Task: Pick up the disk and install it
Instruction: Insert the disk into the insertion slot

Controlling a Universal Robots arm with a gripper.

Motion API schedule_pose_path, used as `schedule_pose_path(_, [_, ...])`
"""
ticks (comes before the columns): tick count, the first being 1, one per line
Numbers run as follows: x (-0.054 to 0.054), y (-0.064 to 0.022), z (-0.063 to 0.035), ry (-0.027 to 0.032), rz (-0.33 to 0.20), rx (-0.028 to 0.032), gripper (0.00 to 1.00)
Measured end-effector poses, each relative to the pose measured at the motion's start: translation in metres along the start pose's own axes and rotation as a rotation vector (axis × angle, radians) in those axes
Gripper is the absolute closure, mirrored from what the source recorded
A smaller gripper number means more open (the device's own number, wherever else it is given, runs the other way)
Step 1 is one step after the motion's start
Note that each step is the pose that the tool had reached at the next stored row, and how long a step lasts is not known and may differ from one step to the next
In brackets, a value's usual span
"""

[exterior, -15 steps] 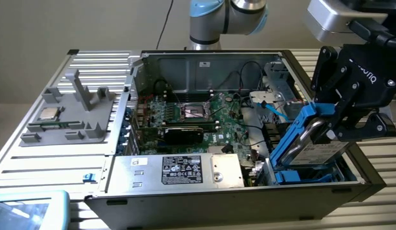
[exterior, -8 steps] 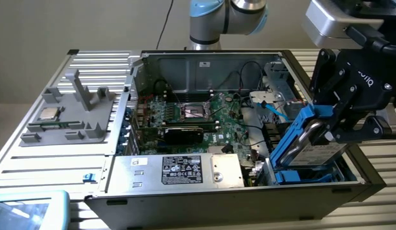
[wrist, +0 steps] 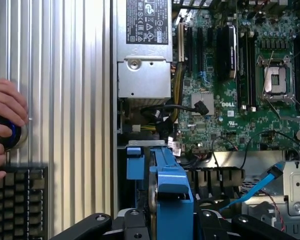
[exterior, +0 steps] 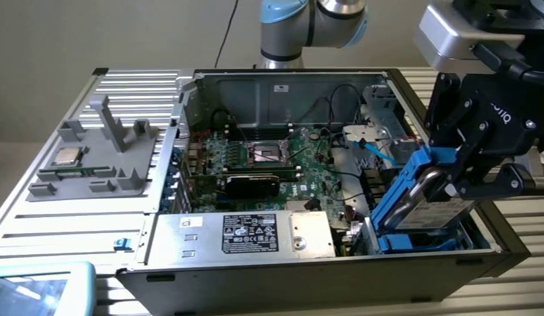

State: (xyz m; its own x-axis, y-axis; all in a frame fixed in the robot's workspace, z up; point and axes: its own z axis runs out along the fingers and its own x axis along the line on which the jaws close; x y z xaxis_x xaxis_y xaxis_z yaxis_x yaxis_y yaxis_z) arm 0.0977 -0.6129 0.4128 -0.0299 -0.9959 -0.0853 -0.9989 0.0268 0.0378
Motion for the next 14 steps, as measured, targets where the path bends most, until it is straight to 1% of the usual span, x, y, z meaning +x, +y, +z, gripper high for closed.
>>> schedule_pose_path(6, [0.0004,-0.0003,0.0036,-0.0014,0.0,0.0,0.63])
schedule_pose_path(14, [0.0006,-0.0003,0.006,-0.0062,0.0,-0.0001,0.63])
